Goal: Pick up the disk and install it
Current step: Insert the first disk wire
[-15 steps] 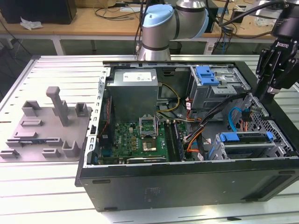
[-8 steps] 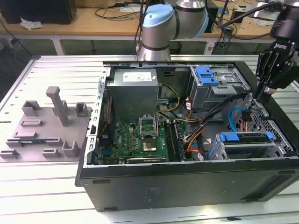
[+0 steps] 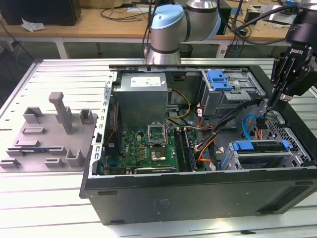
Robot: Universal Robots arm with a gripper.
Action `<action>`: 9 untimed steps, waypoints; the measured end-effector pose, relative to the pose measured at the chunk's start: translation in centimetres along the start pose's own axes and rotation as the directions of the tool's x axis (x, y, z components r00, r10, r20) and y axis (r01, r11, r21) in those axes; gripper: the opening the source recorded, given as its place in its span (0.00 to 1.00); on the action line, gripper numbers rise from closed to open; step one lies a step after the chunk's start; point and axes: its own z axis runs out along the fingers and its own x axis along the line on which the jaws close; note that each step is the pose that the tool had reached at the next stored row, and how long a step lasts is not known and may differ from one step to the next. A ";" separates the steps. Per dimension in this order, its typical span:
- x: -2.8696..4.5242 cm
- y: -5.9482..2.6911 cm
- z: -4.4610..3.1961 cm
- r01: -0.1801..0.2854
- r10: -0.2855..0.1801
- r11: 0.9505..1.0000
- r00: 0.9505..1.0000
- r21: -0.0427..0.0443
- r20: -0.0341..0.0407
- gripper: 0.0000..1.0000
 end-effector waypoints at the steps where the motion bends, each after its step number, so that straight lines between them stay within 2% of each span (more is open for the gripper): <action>1: -0.04 -0.04 0.07 0.000 0.000 1.000 1.000 -0.001 -0.001 0.29; 7: -0.30 -0.11 0.52 -0.010 0.010 1.000 1.000 -0.005 -0.008 0.29; 9: -0.51 -0.06 0.52 -0.018 0.017 1.000 1.000 -0.005 -0.017 0.29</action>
